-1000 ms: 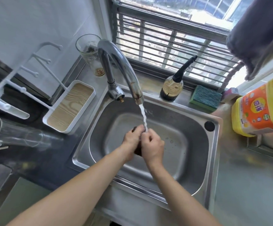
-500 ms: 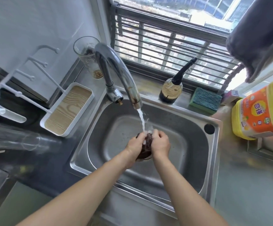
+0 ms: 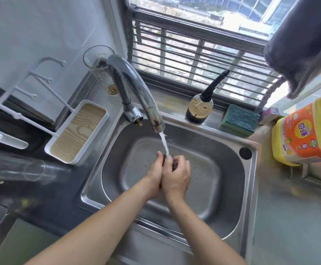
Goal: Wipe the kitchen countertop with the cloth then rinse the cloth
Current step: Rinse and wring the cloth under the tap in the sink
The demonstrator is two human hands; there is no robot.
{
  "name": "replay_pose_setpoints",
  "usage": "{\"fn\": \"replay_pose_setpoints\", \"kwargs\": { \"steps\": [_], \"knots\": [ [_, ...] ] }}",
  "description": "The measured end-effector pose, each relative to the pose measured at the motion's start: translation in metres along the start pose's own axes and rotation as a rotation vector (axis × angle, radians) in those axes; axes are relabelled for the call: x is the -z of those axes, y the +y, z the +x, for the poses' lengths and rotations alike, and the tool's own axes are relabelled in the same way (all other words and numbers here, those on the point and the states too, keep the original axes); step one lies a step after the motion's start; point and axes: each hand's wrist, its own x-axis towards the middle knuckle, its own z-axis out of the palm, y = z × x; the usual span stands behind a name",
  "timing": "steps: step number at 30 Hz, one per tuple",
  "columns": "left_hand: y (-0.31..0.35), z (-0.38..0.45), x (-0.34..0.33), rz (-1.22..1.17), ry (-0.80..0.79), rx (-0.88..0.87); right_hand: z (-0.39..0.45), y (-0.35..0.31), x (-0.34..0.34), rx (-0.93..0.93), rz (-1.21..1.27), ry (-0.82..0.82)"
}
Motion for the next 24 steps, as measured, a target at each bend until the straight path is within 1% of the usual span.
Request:
{"fn": "replay_pose_setpoints", "kwargs": {
  "steps": [1, 3, 4, 5, 6, 7, 8, 10, 11, 12, 13, 14, 15, 17, 18, 19, 20, 22, 24],
  "knots": [
    [-0.003, -0.005, -0.003, 0.025, -0.033, -0.001, 0.016, 0.001, 0.0, -0.094, -0.022, 0.018],
    [-0.005, -0.014, -0.01, 0.098, -0.074, -0.026, 0.044, -0.002, 0.007, -0.363, 0.005, 0.003],
    [-0.003, -0.019, -0.013, 0.147, -0.064, -0.039, 0.05, -0.004, 0.011, -0.483, 0.033, -0.025],
    [-0.001, -0.02, -0.012, 0.2, -0.032, -0.059, 0.05, -0.006, 0.012, -0.541, 0.045, -0.038],
    [0.002, -0.018, -0.011, 0.233, 0.008, -0.073, 0.045, -0.009, 0.013, -0.514, 0.038, -0.044],
    [0.005, -0.015, -0.009, 0.253, 0.05, -0.077, 0.037, -0.009, 0.011, -0.407, 0.021, -0.037],
    [0.01, -0.014, -0.006, 0.255, 0.103, -0.088, 0.023, -0.007, 0.01, -0.26, 0.019, -0.029],
    [0.016, -0.007, 0.002, 0.203, 0.2, -0.091, -0.013, -0.006, 0.009, 0.045, 0.049, -0.085],
    [0.016, -0.001, 0.005, 0.165, 0.23, -0.081, -0.025, -0.007, 0.01, 0.16, 0.038, -0.122],
    [0.016, 0.0, 0.007, 0.124, 0.239, -0.061, -0.026, -0.006, 0.008, 0.206, 0.017, -0.141],
    [0.014, -0.003, 0.006, 0.099, 0.219, -0.049, -0.018, -0.006, 0.006, 0.194, 0.003, -0.14],
    [0.013, -0.008, 0.004, 0.11, 0.179, -0.05, -0.005, -0.006, 0.004, 0.135, -0.011, -0.112],
    [0.009, -0.01, 0.001, 0.157, 0.131, -0.049, 0.01, -0.007, 0.003, 0.027, -0.018, -0.066],
    [0.001, -0.018, -0.009, 0.25, 0.057, -0.06, 0.043, -0.008, 0.008, -0.296, -0.01, 0.034],
    [0.001, -0.021, -0.011, 0.276, 0.034, -0.075, 0.052, -0.007, 0.01, -0.418, -0.009, 0.059],
    [0.003, -0.02, -0.012, 0.277, 0.031, -0.081, 0.051, -0.008, 0.01, -0.444, -0.002, 0.068],
    [0.007, -0.018, -0.013, 0.256, 0.032, -0.078, 0.043, -0.011, 0.008, -0.38, 0.015, 0.058],
    [0.023, -0.012, -0.007, 0.186, 0.113, -0.091, 0.009, -0.017, 0.001, -0.153, 0.077, -0.005],
    [0.031, -0.008, 0.001, 0.127, 0.191, -0.098, -0.021, -0.019, -0.001, 0.045, 0.062, -0.088]
  ]
}}
